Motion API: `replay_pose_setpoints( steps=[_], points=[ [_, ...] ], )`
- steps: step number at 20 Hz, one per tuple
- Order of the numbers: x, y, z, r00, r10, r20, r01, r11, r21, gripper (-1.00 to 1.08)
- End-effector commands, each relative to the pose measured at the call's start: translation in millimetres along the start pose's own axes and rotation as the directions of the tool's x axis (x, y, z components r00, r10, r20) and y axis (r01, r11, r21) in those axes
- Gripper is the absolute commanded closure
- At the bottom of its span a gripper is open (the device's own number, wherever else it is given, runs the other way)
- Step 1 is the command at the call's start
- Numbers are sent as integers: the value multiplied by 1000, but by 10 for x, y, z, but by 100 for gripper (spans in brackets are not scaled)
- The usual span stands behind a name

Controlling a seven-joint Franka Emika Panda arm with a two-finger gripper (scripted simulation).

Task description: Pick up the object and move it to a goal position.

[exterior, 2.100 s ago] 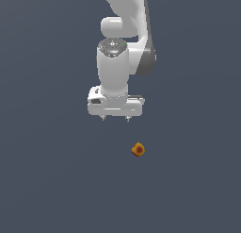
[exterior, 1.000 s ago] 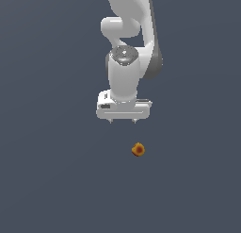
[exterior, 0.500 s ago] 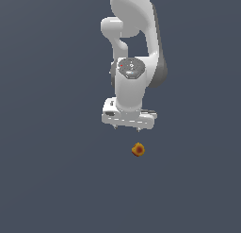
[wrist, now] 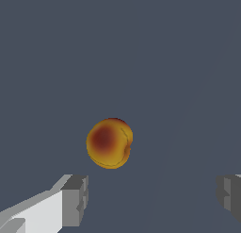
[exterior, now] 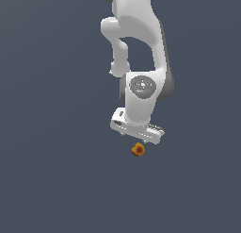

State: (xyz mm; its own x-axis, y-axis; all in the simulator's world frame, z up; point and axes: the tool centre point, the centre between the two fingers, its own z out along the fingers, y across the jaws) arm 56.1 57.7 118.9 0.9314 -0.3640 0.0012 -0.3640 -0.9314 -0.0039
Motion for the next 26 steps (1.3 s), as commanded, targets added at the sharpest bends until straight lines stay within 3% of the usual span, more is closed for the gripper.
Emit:
replay_pose_setpoints(
  steps=[1, 12, 20, 26],
  points=[
    [27, -88, 87, 999, 52, 0, -52, 999, -1, -92],
    [73, -314, 324, 983, 183, 0, -183, 983, -4, -92],
    [72, -336, 363, 981, 193, 1, -193, 981, -4, -92],
    [68, -331, 604, 981, 195, 1, -195, 981, -4, -92]
  ],
)
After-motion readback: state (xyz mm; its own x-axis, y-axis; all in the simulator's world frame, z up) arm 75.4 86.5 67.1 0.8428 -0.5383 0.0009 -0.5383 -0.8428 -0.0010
